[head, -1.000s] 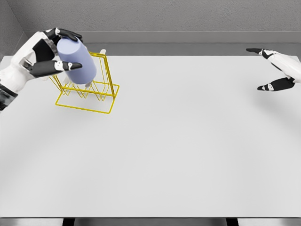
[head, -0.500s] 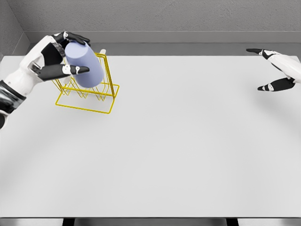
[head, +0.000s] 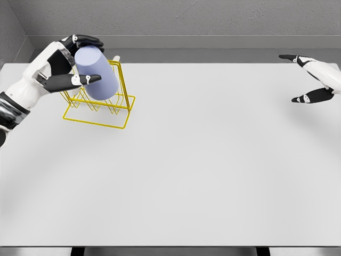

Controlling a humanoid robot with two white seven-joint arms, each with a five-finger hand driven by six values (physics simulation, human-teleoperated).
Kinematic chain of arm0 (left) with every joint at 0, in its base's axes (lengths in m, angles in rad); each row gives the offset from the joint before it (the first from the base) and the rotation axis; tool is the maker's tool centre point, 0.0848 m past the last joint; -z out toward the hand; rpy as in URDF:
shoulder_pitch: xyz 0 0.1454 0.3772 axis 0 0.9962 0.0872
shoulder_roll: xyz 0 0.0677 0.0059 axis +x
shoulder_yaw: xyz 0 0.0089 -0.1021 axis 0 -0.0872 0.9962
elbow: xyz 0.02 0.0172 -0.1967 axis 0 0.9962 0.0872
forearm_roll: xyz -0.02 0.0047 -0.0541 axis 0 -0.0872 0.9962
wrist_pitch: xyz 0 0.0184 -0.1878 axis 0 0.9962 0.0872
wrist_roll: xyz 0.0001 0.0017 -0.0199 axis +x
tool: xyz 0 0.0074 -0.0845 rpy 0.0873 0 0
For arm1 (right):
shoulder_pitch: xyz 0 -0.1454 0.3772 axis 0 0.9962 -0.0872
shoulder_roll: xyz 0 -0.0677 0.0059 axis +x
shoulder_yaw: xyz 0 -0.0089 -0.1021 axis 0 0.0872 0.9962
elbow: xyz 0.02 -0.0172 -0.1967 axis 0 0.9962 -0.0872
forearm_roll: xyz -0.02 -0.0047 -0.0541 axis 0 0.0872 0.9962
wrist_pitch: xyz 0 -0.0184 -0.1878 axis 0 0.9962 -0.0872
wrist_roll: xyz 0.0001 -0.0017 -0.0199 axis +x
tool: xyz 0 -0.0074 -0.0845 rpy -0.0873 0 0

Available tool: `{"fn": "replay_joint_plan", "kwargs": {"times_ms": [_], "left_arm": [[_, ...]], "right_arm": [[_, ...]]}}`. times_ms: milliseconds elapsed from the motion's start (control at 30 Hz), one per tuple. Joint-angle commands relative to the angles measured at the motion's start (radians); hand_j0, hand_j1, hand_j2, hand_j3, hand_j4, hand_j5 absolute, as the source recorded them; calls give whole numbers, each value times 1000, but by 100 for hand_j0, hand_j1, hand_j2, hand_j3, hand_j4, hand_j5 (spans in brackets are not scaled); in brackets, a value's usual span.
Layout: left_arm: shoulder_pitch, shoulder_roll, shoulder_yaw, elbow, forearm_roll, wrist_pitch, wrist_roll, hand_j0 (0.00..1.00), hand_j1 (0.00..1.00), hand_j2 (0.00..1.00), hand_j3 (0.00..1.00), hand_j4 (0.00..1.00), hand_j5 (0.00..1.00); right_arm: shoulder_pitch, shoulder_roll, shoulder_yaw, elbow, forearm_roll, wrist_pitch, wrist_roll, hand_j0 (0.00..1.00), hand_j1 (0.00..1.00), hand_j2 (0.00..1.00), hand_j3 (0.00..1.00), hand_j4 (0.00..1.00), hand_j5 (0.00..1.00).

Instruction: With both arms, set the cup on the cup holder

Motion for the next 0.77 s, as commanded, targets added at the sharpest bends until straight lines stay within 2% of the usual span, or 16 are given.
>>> {"fn": "replay_joint_plan", "kwargs": {"times_ms": [0,167,200,333,367,433,500,533,567,633,733], "left_arm": [[0,1,0,-1,4,-3,-2,81,81,81,81,81,81],[3,1,0,-8,4,-7,-5,87,87,87,87,87,87],[2,1,0,-8,4,-7,-5,100,100,100,100,100,100],[8,1,-1,-11,5,-20,-7,100,100,100,100,100,100],[40,9,10,-56,4,-43,-16,100,100,100,100,100,100],[52,20,11,-97,2,-98,-115,100,100,100,100,100,100],[69,63,22,-122,-70,-167,-241,100,100,100,100,100,100],[84,66,23,-125,-82,-205,-275,100,100,100,100,100,100],[100,85,23,-126,-124,-248,-281,100,100,100,100,100,100],[129,153,20,-126,-144,-336,-283,100,100,100,100,100,100],[181,219,20,-125,-164,-362,-281,100,100,100,100,100,100]], "right_arm": [[0,-1,-1,-1,-7,1,0,100,100,100,100,100,100],[0,-1,-1,-1,-7,1,0,100,100,100,100,100,100],[0,-1,-1,-1,-7,1,0,100,100,100,100,100,100],[0,0,0,-1,-7,1,0,100,100,100,100,100,100],[0,-1,0,-1,-7,1,0,100,100,100,100,100,100],[0,0,0,-1,-7,1,0,100,100,100,100,100,100],[0,0,0,-1,-7,1,0,100,100,100,100,100,100],[0,0,0,-1,-7,1,0,100,100,100,100,100,100],[0,0,0,-1,-7,1,0,100,100,100,100,100,100],[0,0,0,-1,-7,1,0,100,100,100,100,100,100],[-2,0,0,-1,-7,1,0,100,100,100,100,100,100]]}}
